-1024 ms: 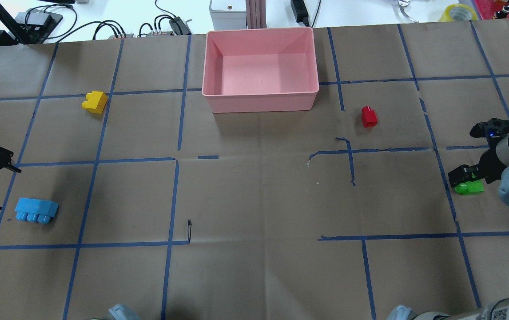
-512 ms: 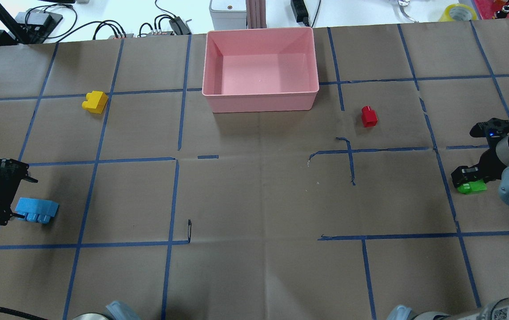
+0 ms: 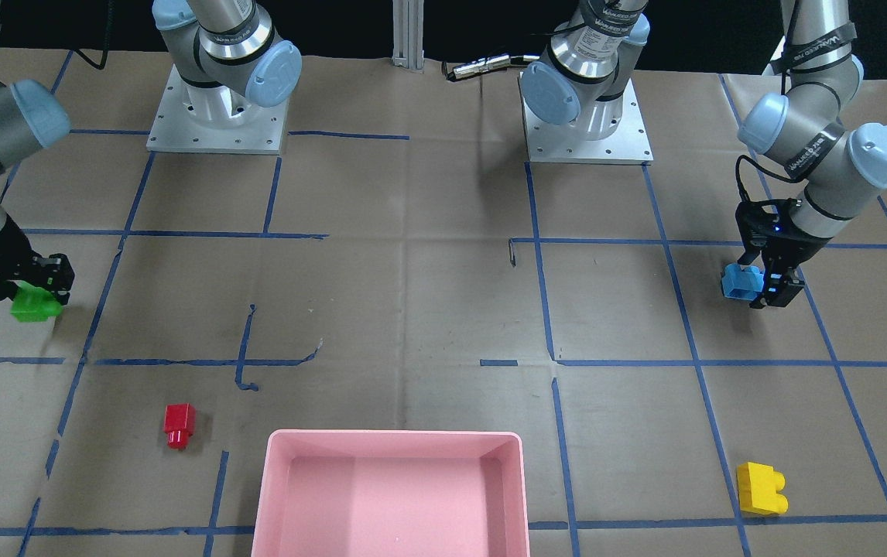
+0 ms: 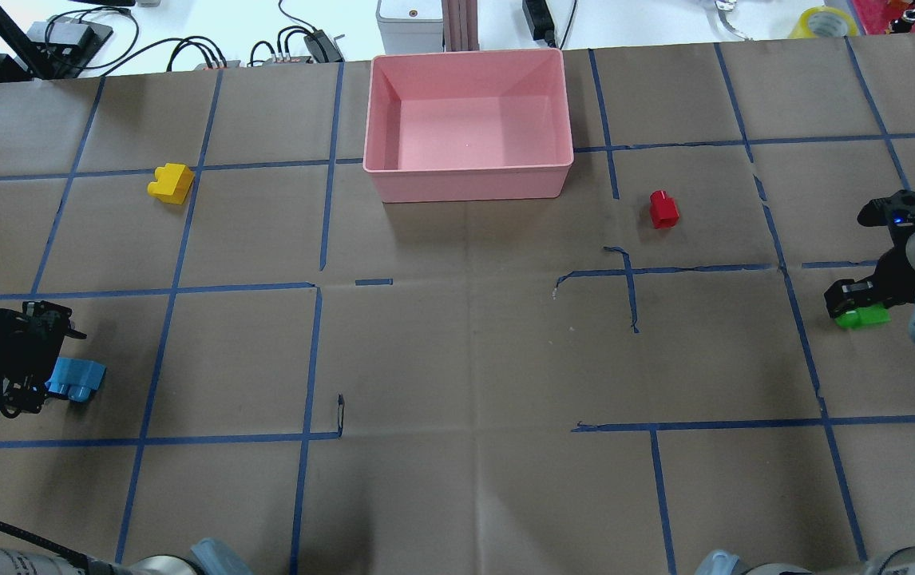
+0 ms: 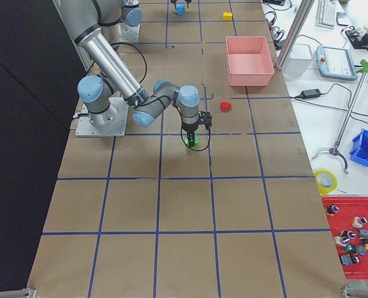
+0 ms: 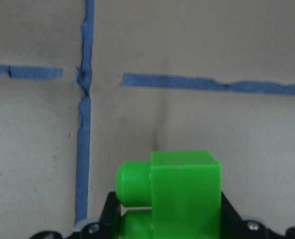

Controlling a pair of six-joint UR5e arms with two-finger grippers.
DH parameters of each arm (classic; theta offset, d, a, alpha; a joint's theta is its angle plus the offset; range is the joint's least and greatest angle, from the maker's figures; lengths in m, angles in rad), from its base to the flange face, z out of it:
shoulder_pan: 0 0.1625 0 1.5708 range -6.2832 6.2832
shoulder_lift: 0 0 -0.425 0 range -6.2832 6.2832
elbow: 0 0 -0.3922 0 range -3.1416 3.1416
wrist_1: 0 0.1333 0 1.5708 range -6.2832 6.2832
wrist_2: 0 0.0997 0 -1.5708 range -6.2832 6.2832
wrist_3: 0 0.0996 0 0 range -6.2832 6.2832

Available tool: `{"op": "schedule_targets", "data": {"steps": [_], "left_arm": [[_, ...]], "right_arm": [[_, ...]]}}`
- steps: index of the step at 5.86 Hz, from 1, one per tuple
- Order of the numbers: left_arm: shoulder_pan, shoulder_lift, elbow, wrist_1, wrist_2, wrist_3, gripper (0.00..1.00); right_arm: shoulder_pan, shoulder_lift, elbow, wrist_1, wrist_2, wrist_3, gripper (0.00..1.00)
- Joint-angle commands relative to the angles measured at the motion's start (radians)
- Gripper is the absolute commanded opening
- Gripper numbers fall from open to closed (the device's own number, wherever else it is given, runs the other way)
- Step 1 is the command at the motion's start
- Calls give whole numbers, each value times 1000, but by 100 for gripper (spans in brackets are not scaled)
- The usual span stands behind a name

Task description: Put all blocks into box

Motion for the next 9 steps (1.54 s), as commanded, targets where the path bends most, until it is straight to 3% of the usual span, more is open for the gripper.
{"op": "schedule_targets", "data": {"steps": [1,2,3,4,5,6,7,8,9], "left_arm": [[3,-3,-23,36,3,-1,96],[26,-5,-24,30,3,6,96],[79,-14,-26,26,-1,19,96],[81,-13,-26,27,-1,19,94],[79,-11,-26,29,-3,19,94],[76,-3,-25,29,-3,16,94],[67,-5,-21,29,-3,4,93],[53,-11,-23,29,-4,0,93],[43,-16,-23,29,-4,0,92]], "right_arm": [[125,-36,-276,284,-1,33,7],[250,-12,-428,428,3,167,7],[394,72,-548,463,3,200,11],[560,150,-638,442,6,280,7],[686,256,-771,440,74,473,5],[751,394,-944,439,184,497,5],[799,515,-1077,405,218,503,5],[837,576,-1099,315,220,550,7],[839,576,-1093,318,219,555,44]]}}
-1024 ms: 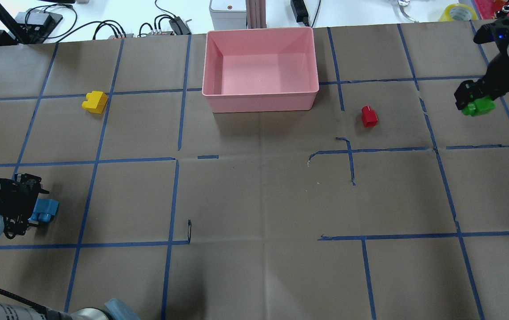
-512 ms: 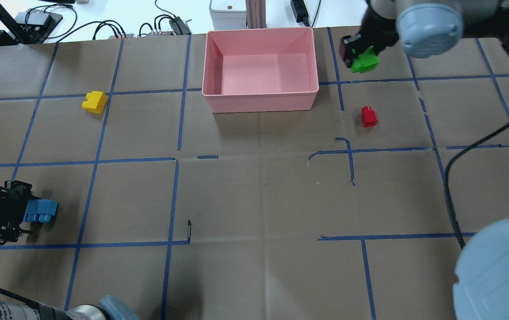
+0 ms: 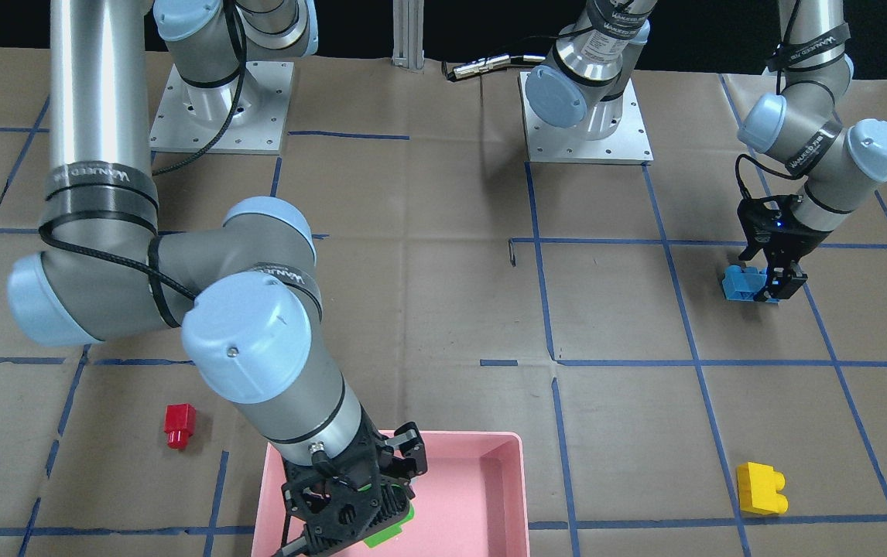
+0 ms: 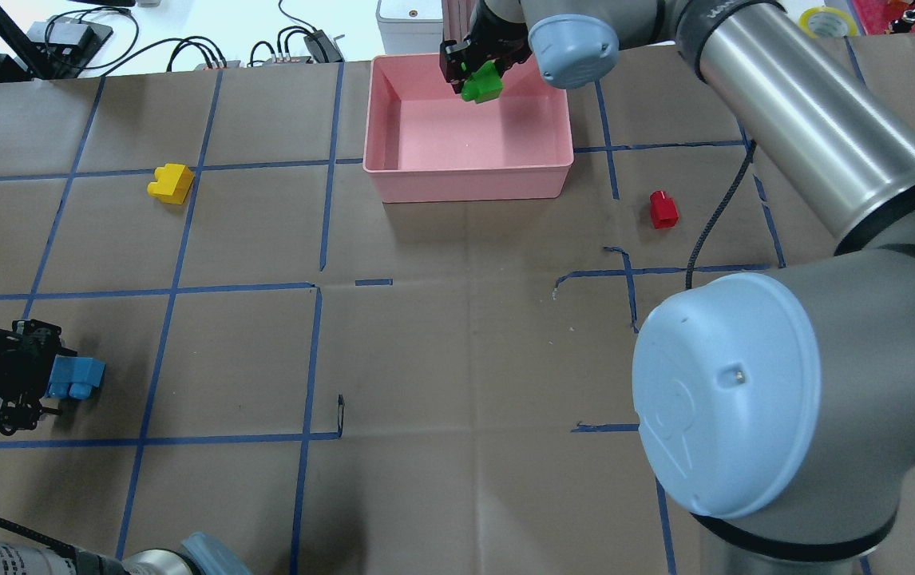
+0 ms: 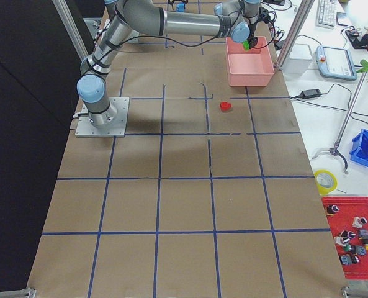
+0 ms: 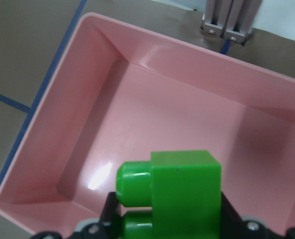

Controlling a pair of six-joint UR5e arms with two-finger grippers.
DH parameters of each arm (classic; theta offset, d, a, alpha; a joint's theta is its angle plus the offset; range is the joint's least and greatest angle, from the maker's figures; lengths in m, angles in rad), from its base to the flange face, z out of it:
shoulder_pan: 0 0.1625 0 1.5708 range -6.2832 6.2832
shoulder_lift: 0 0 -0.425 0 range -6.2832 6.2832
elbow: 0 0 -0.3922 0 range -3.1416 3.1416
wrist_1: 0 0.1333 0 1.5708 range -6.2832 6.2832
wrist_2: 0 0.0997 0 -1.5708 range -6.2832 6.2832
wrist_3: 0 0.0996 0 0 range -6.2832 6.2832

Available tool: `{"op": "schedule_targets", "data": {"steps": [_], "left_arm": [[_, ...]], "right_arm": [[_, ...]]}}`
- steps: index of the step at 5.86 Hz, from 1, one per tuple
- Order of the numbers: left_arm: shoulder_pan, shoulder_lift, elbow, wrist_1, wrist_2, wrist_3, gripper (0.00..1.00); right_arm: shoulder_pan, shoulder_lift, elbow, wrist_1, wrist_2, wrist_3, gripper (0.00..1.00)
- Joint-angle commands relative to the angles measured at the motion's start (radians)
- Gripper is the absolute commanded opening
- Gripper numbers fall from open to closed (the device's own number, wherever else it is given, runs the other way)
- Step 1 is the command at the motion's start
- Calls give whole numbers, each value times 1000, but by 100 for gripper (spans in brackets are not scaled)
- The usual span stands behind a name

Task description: Put all blocks into box

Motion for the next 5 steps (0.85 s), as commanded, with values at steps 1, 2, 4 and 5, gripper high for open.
{"op": "schedule_targets", "data": {"steps": [1,2,4,5], "left_arm": [[-11,-1,0,0,0,-1,90],[-11,0,1,0,0,3,84],[-11,12,6,5,1,14,41],[-11,11,9,9,3,11,22]], "right_arm": [[13,25,-18,-23,-2,4,99],[12,26,-26,-18,-3,1,100],[-23,-25,0,21,-28,0,100],[-90,-96,5,237,-133,-5,100]]}}
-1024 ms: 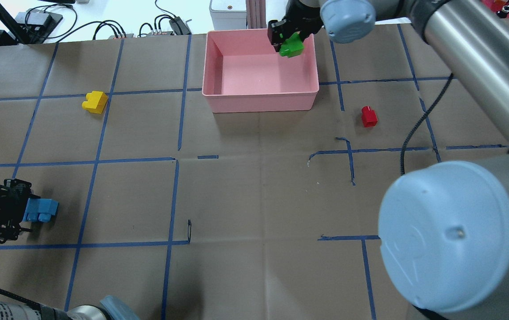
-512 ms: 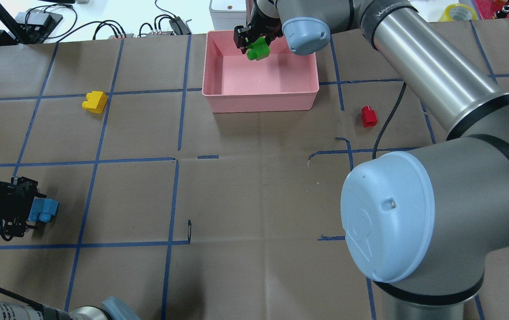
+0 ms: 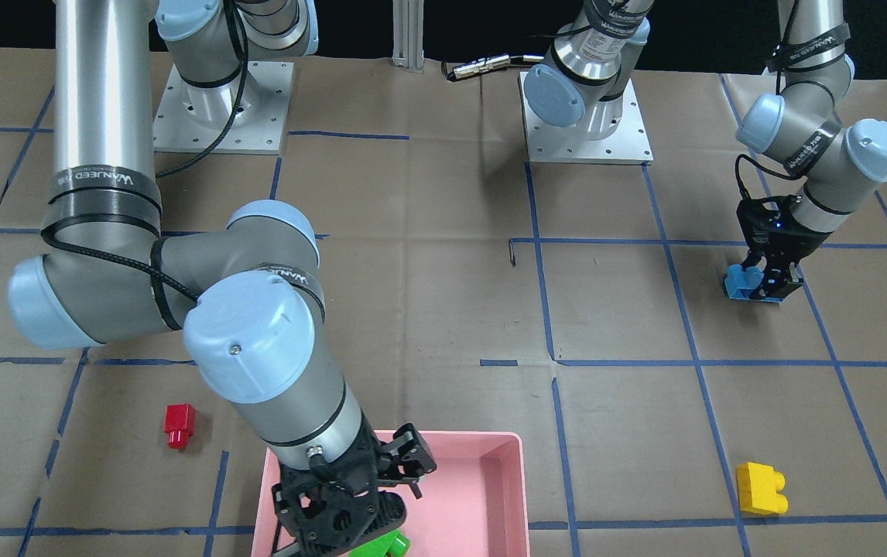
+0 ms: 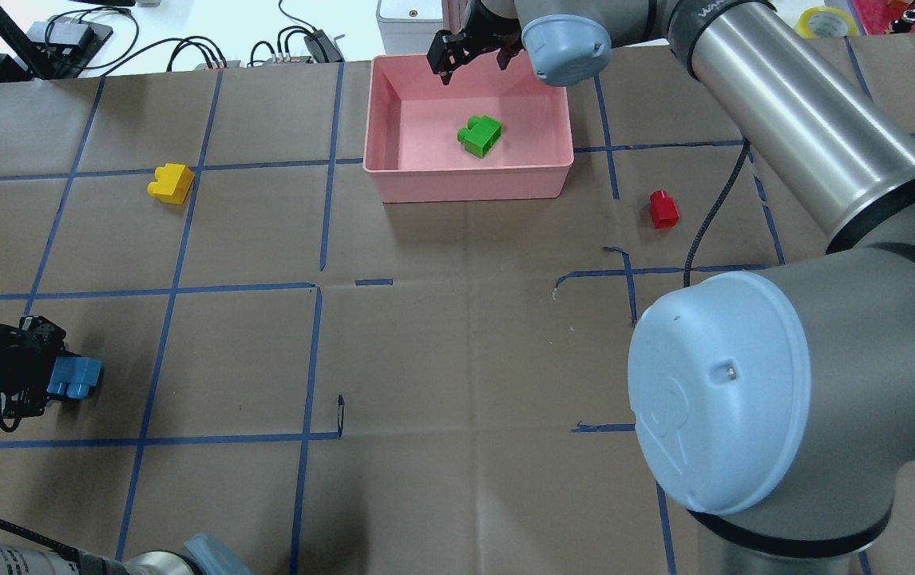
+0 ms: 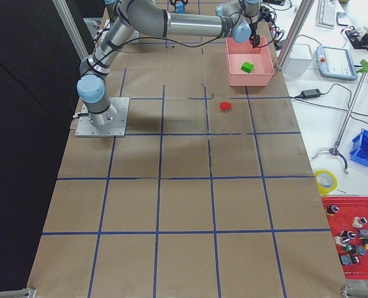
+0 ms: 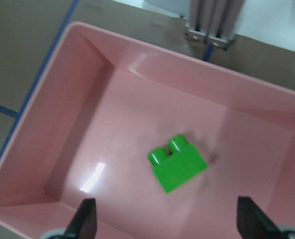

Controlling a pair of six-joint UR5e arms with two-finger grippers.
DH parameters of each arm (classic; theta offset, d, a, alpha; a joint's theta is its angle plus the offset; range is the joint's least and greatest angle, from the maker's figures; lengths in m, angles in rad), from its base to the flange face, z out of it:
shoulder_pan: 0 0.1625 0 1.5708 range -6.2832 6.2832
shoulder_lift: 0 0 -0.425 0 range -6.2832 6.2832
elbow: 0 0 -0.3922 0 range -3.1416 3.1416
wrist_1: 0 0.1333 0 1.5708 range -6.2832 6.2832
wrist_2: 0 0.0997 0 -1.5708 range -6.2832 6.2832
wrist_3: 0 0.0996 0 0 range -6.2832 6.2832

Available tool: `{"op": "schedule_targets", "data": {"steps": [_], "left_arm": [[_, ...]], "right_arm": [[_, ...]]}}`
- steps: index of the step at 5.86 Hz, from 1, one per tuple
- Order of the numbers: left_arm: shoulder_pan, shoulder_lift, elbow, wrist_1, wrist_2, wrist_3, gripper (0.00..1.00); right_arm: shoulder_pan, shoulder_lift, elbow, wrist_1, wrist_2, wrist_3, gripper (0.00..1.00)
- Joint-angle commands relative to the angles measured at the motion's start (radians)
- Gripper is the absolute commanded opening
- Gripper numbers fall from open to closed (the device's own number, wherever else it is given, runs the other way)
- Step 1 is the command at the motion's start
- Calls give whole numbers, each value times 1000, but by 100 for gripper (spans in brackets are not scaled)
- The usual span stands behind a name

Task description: Put all blocks into box

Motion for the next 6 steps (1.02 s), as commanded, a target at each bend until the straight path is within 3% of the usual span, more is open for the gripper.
{"op": "schedule_targets", "data": {"steps": [1,2,3,5,6], "left_arm": [[-2,6,16,5,-2,-15,10],[-6,6,71,1,-6,-35,0],[-38,21,166,-81,-15,-96,0],[-150,68,428,-464,-3,-313,0],[-229,52,581,-633,-3,-463,0]], "right_arm": [[-125,-108,13,250,-90,-49,99],[-178,-135,25,277,-202,-52,98],[-201,-132,100,222,-216,-49,94],[-219,-178,427,-146,-211,-49,94],[-227,-202,603,-388,-204,-49,95]]}}
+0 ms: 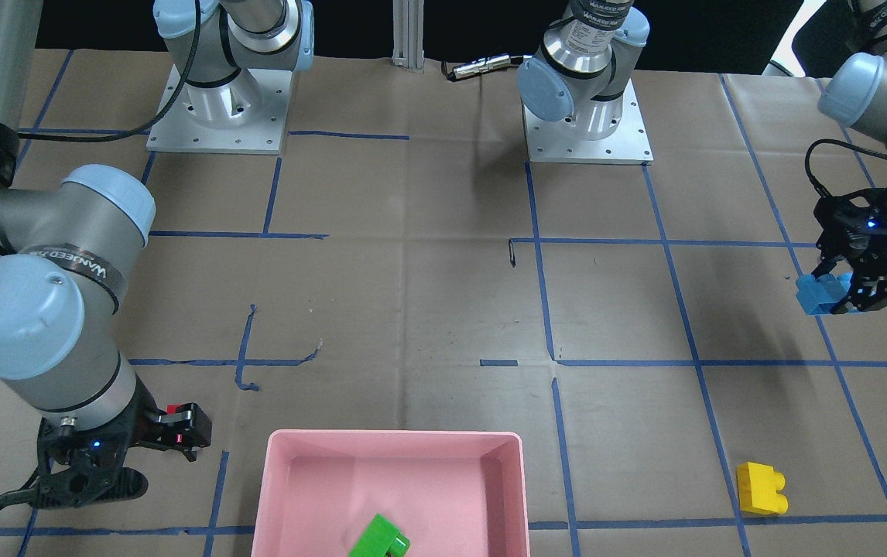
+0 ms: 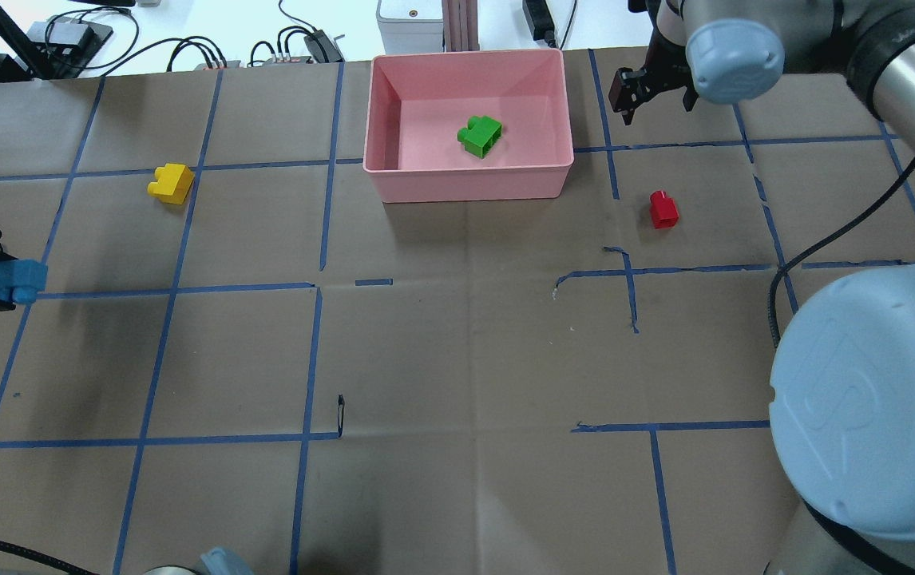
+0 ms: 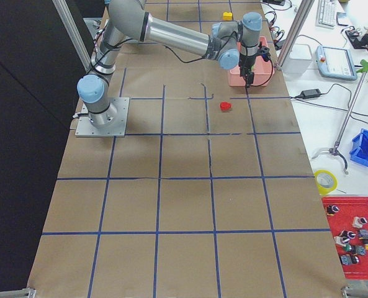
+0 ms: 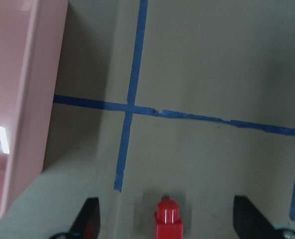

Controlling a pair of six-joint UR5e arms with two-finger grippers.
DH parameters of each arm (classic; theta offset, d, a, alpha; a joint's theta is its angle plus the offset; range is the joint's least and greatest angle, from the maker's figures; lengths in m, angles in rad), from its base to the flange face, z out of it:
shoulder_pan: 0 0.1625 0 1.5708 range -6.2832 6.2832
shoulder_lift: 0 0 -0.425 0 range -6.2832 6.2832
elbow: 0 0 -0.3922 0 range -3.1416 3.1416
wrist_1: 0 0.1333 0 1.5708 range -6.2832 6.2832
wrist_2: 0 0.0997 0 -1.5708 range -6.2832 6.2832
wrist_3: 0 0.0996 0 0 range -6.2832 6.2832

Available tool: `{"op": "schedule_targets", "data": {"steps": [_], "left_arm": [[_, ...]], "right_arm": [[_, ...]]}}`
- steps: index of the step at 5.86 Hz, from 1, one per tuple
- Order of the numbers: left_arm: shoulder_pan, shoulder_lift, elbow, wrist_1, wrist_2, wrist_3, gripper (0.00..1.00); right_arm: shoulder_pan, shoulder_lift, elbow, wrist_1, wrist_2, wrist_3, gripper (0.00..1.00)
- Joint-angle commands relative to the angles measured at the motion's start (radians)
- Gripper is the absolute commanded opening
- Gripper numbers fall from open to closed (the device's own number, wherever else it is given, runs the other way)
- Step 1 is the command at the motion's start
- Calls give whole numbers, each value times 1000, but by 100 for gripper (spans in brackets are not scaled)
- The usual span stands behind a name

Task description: Put all blocks into box

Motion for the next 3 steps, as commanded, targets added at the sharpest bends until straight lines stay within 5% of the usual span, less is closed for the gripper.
{"op": "schedule_targets", "data": {"steps": [1,3], "left_arm": [[-171,-32,261,-272,0,-365,0],[-351,-121,398,-283,-8,-790,0]], "right_arm": [[-33,-31,278,-359,11,-1,95],[-61,-20,322,-380,14,-4,95]]}}
